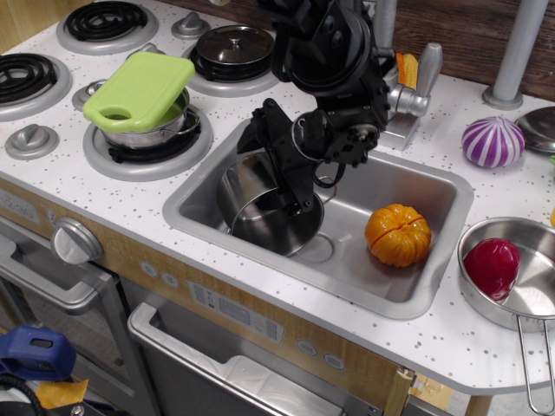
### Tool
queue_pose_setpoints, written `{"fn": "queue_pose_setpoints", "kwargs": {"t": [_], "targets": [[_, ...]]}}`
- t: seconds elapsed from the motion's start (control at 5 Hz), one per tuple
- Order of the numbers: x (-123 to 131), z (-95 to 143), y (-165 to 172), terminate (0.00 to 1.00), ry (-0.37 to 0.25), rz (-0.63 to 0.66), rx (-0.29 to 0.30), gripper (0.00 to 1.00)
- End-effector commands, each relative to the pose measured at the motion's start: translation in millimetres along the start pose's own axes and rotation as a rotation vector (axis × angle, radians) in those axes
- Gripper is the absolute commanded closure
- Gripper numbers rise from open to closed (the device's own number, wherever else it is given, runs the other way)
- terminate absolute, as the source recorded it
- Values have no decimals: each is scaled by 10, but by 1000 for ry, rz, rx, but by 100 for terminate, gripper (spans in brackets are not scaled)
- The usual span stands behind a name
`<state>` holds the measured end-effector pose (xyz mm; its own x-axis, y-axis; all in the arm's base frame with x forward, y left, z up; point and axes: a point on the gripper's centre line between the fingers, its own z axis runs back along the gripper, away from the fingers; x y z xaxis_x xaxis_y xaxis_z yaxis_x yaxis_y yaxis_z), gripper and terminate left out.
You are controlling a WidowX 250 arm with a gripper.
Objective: Flip pot upright in sink
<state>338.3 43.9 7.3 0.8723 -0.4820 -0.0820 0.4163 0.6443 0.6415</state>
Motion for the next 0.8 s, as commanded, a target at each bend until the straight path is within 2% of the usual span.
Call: {"fn": "queue_pose_setpoints", "kwargs": {"t": [0.0, 0.2, 0.4, 0.6], "targets": [[-30, 15, 127, 0, -28, 42, 12, 100], [1, 35, 92, 0, -22, 57, 0, 100], [26, 48, 50, 0, -42, 100, -53, 100], [20, 70, 76, 0, -69, 145, -178, 100]]}}
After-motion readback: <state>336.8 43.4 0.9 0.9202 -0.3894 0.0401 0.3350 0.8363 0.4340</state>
